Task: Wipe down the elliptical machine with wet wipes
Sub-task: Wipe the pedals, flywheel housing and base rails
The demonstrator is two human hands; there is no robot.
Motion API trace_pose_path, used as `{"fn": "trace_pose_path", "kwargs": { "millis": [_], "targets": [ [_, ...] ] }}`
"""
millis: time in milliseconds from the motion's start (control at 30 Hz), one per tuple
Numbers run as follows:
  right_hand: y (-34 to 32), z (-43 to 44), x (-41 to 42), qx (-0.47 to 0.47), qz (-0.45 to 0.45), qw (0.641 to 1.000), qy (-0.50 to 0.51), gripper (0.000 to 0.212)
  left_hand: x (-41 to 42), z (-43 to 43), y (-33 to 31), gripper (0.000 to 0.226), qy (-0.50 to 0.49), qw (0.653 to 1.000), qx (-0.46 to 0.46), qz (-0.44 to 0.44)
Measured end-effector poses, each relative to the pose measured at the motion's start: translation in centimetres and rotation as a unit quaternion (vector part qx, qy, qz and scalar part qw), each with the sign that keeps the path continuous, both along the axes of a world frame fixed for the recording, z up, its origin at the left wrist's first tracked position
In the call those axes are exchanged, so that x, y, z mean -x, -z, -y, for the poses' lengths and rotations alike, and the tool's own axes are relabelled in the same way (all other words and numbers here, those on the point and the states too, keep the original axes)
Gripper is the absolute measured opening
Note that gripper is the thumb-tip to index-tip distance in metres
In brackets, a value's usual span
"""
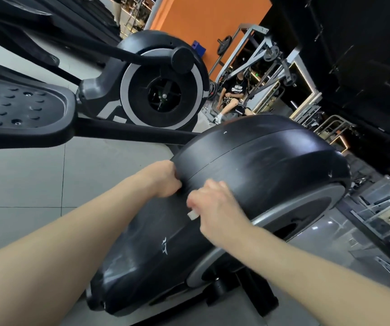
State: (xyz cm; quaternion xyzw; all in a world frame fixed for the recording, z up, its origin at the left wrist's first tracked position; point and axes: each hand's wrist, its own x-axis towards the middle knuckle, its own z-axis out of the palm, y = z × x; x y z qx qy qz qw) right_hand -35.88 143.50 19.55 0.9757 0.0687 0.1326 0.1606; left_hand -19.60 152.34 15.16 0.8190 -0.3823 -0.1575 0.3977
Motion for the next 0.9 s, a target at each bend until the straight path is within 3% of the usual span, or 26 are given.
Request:
{"fn": "trace_pose_path", "kwargs": {
  "millis": [100, 200, 400, 533, 633, 800, 900],
  "targets": [
    [-4.9, 1.5, -0.7, -0.018, 0.097, 0.993, 0.069, 0.022, -0.4, -0.1, 0.4, 0.011, -0.002, 1.000, -0.006, -0.009],
    [-6.1, 1.4, -1.0, -0.030, 0.131, 0.985, 0.105, 0.022, -0.6, -0.1, 0.7, 0.015, -0.005, 1.000, -0.011, -0.012],
    [0.5, -1.4, -0.3, -0.030, -0.022, 0.999, 0.031, 0.028, -0.8, -0.6, 1.2, 0.012, 0.006, 1.000, -0.025, -0.014],
    [-5.5, 0.9, -1.7, -0.028, 0.052, 0.989, 0.134, 0.014, -1.0, -1.3, 0.7, 0.016, 0.001, 1.000, -0.018, -0.019],
    [-6.7, 0.7, -1.7, -0.028, 0.110, 0.987, 0.114, 0.014, -0.9, -1.5, 0.5, 0.018, 0.000, 1.000, -0.006, -0.022],
    [0.6, -1.4, -0.4, -0.025, -0.021, 0.998, 0.047, 0.038, -0.3, -1.7, 0.1, 0.016, 0.006, 1.000, -0.009, -0.016],
    [-0.7, -0.9, -0.7, -0.043, -0.016, 0.994, 0.097, 0.014, -0.5, -2.0, -0.1, 0.016, 0.003, 1.000, -0.014, -0.023]
  ]
}}
